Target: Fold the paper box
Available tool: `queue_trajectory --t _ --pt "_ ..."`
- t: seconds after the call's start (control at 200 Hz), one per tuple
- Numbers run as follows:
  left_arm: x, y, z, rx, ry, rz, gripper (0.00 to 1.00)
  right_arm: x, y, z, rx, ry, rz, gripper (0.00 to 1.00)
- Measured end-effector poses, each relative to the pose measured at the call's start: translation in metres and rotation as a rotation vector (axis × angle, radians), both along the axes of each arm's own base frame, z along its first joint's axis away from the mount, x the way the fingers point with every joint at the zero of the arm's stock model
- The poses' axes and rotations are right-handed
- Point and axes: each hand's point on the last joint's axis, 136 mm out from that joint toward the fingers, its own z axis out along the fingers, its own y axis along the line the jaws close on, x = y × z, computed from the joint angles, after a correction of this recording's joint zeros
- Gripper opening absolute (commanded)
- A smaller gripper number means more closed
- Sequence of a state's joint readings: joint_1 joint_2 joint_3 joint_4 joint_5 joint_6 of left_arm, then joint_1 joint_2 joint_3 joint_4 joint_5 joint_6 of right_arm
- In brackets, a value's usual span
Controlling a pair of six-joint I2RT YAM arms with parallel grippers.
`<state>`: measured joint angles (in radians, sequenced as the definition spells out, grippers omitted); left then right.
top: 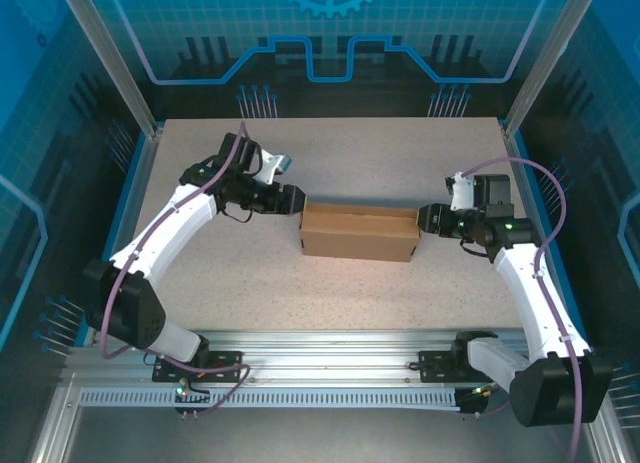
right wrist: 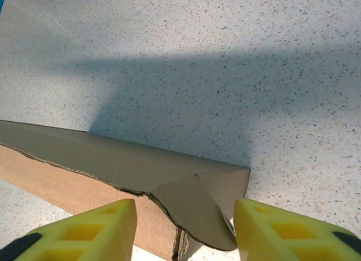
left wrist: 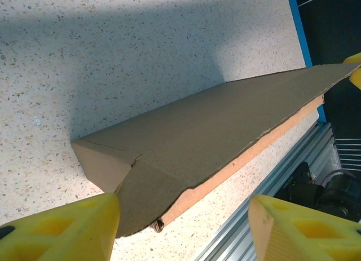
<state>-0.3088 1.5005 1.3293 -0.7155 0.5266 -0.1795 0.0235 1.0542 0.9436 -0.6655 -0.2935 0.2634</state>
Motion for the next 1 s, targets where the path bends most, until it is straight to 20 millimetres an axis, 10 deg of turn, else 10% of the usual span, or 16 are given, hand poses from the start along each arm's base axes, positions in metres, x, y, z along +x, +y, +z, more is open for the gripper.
queue_trajectory --t 0.45,1.001 --pt "0.000 -0.004 -0.010 0.034 0.047 -0.002 0.26 0.000 0.005 -0.004 -0.014 0.010 0.018 0.23" --pt "0.002 -0.012 -0.008 0.037 0.088 0.025 0.19 0.003 0.010 -0.001 -0.049 0.007 0.024 0.08"
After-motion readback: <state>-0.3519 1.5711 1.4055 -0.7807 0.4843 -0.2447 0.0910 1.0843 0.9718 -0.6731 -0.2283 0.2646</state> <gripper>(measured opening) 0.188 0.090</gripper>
